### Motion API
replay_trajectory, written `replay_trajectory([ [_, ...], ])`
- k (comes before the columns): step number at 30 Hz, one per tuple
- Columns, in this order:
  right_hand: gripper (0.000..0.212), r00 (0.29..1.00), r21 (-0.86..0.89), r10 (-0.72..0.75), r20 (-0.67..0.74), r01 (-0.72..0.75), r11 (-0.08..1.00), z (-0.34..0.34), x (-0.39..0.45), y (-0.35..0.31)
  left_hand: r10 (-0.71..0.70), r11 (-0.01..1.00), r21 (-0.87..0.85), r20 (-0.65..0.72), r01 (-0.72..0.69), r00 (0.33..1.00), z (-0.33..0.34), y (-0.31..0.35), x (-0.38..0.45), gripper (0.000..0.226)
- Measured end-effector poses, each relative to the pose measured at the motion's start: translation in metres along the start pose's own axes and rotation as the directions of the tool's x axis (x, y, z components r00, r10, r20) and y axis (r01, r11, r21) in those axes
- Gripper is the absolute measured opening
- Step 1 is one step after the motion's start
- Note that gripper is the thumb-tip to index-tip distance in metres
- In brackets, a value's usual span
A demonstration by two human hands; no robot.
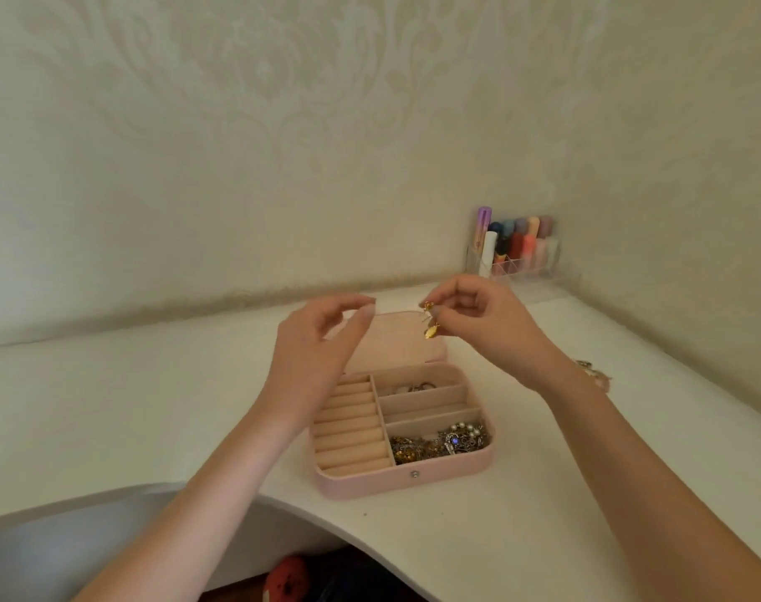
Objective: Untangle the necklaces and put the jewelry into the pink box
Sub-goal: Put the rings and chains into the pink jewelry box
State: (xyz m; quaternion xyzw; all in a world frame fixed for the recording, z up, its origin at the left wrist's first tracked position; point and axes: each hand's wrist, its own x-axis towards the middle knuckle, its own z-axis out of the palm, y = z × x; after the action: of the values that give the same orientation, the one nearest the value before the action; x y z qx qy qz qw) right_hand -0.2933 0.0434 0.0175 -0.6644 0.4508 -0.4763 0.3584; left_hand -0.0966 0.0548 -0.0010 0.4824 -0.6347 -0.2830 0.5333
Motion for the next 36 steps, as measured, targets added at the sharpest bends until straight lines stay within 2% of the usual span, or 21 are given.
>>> replay_trajectory([
  [2, 0.014, 0.998, 0.057, 0.004, 0.065, -0.008, 0.998, 0.008, -0.002, -0.004, -0.124, 0.978, -0.142, 0.189, 0.152, 0.974, 0.004, 0.016, 0.0, 0.014],
  [4, 0.013, 0.996, 0.053, -0.004, 0.094, -0.001, 0.999, 0.012, -0.004, -0.007, -0.193, 0.937, -0.229, 0.291, 0.264, 0.937, 0.006, 0.02, -0.002, 0.017],
  [6, 0.012, 0.995, 0.06, -0.005, 0.103, -0.002, 0.998, 0.014, -0.005, -0.007, -0.198, 0.923, -0.27, 0.276, 0.273, 0.941, 0.005, 0.018, -0.005, 0.019],
  [9, 0.011, 0.992, 0.088, 0.019, 0.124, -0.03, 0.996, 0.017, -0.006, -0.007, -0.194, 0.939, -0.236, 0.235, 0.25, 0.952, 0.001, 0.012, -0.008, 0.017],
  [12, 0.012, 0.985, 0.1, 0.027, 0.17, -0.044, 0.994, 0.023, -0.008, -0.007, -0.239, 0.915, -0.269, 0.237, 0.3, 0.942, 0.002, 0.007, -0.008, 0.01],
  [15, 0.011, 0.981, 0.08, 0.018, 0.193, -0.034, 0.996, 0.028, -0.009, -0.007, -0.254, 0.901, -0.301, 0.217, 0.313, 0.942, 0.0, 0.005, -0.011, 0.005],
  [21, 0.01, 0.983, -0.004, -0.017, 0.183, 0.018, 1.0, 0.03, -0.008, -0.006, -0.278, 0.87, -0.362, 0.205, 0.336, 0.939, -0.015, 0.003, -0.014, 0.01],
  [25, 0.014, 0.982, -0.049, -0.039, 0.186, 0.049, 0.998, 0.032, -0.009, -0.006, -0.247, 0.915, -0.287, 0.154, 0.283, 0.957, -0.024, -0.001, -0.011, 0.014],
  [28, 0.018, 0.976, -0.107, -0.04, 0.213, 0.064, 0.992, 0.037, -0.011, -0.006, -0.16, 0.98, -0.097, 0.138, 0.174, 0.977, -0.033, -0.007, -0.008, 0.007],
  [31, 0.024, 0.971, -0.169, -0.021, 0.237, 0.062, 0.984, 0.042, -0.013, -0.007, -0.082, 0.996, 0.058, 0.15, 0.074, 0.985, -0.04, -0.014, -0.007, 0.007],
  [36, 0.011, 0.965, -0.26, -0.045, 0.259, 0.114, 0.959, 0.052, -0.017, -0.01, -0.019, 0.981, 0.192, 0.175, -0.016, 0.984, -0.048, -0.023, -0.006, 0.012],
])
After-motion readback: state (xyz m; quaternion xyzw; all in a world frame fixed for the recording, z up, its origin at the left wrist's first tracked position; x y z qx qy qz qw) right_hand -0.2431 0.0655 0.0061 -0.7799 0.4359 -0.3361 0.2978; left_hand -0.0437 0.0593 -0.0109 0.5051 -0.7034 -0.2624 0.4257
